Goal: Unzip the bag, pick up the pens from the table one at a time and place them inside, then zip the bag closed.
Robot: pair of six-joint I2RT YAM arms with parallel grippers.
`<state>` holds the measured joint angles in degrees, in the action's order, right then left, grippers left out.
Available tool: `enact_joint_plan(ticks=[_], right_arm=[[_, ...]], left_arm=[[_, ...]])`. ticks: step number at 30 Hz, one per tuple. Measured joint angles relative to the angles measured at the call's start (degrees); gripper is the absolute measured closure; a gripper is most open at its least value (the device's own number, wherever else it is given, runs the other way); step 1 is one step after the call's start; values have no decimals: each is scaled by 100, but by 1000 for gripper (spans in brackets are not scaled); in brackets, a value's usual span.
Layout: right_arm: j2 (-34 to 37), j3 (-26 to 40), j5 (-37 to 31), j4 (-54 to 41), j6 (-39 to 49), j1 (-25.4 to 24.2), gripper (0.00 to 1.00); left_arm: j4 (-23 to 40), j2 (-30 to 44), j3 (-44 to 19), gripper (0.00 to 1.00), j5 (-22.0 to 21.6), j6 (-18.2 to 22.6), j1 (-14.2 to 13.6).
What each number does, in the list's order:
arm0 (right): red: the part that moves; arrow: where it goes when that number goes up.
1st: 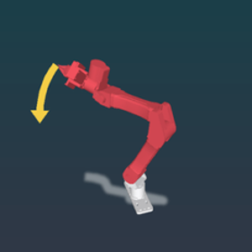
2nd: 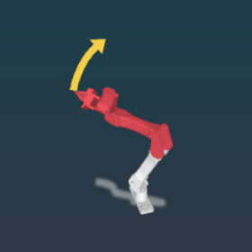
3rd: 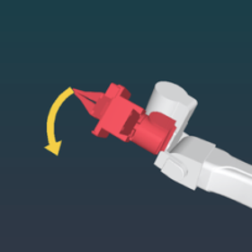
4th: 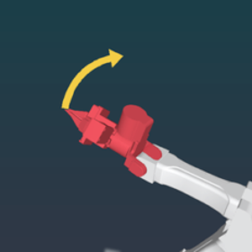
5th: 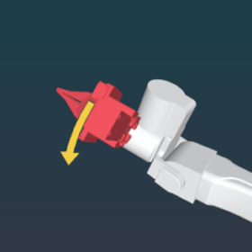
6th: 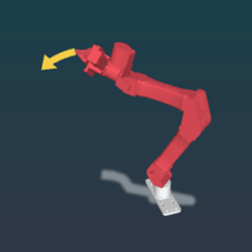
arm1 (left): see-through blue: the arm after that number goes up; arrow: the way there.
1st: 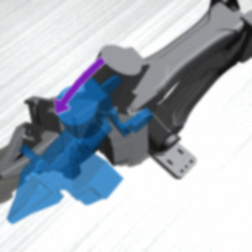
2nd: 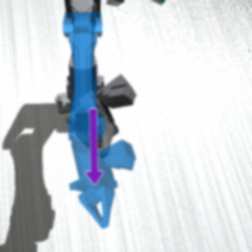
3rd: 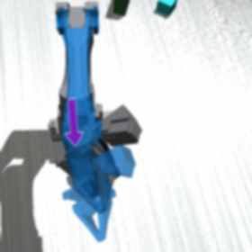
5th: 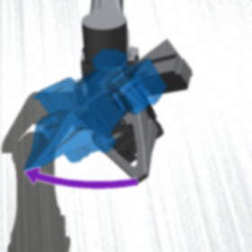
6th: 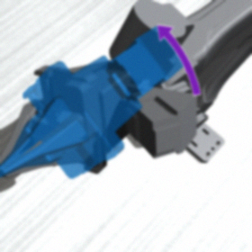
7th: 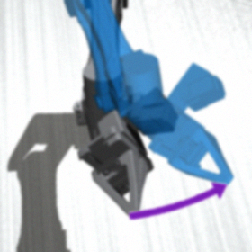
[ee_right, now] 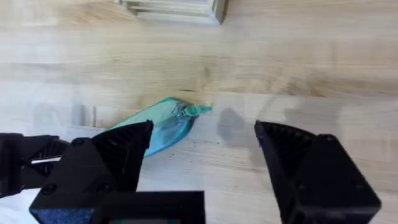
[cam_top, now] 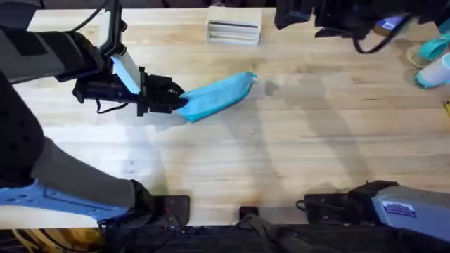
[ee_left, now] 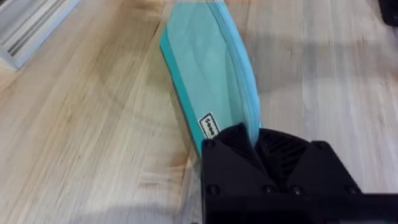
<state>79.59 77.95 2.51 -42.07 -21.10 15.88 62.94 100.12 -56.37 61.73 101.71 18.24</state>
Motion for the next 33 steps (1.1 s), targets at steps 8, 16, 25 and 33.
enact_joint_plan(ticks=[8,16,25,33], right_arm=[[-236,0,-12,-32,58,0,4],[-238,0,-14,-39,58,0,4],[-237,0,-14,-36,58,0,4],[-237,0,-14,-36,58,0,4]], left_arm=[[11,2,-1,717,7,-1,0],[26,0,-1,8,15,-13,0],[12,0,-1,7,15,-13,0],[965,-82,-489,6,-214,-15,86]])
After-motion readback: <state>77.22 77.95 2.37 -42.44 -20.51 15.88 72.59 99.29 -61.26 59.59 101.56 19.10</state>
